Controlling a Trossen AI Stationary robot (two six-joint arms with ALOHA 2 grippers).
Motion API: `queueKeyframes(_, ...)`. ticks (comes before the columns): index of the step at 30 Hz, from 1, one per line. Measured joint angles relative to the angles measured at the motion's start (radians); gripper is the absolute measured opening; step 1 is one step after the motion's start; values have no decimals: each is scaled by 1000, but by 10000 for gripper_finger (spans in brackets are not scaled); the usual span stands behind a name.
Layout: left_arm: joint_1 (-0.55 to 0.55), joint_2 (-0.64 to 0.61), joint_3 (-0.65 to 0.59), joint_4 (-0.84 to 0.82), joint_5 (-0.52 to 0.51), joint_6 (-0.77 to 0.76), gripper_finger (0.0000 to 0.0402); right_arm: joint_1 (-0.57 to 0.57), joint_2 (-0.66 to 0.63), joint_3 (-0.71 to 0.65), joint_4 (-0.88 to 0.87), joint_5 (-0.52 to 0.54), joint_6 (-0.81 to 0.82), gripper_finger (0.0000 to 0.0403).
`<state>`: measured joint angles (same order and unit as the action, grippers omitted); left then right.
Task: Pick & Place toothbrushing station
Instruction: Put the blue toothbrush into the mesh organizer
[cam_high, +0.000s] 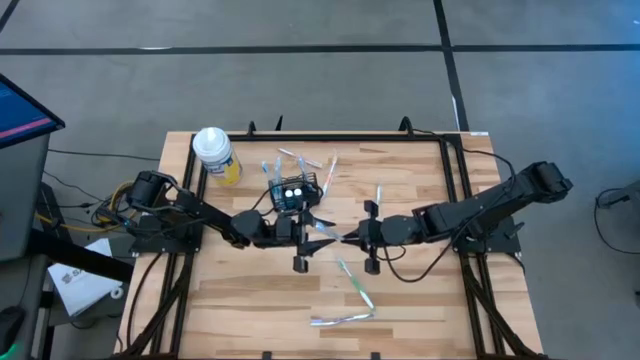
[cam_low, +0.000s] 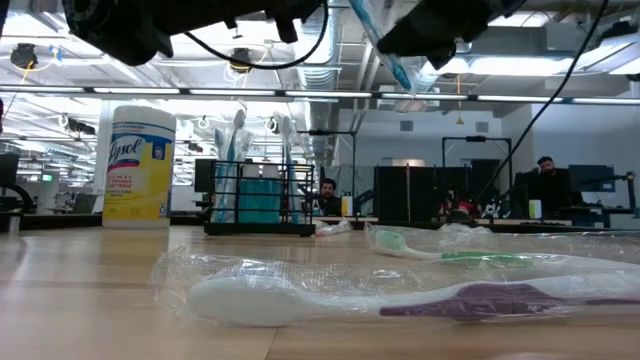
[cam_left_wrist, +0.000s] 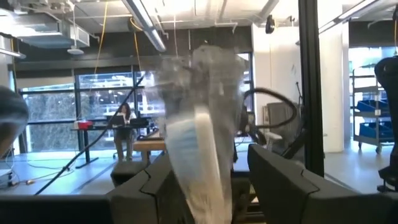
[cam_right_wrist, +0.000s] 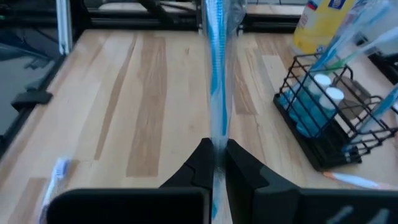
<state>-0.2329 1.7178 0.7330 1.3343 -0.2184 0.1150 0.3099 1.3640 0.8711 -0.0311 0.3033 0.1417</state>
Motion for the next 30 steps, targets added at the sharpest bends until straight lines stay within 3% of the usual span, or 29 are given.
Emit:
queueKeyframes(18,0,0,0,-10,0,0,102,-4,-11,0,28,-15,-19,12)
queueKeyframes(26,4,0,0,-10,0,0,17,-5,-11,0,28,-14,-22,13)
queueKeyframes(30,5,0,0,-10,0,-1,14,-6,-11,0,27,-14,-22,25)
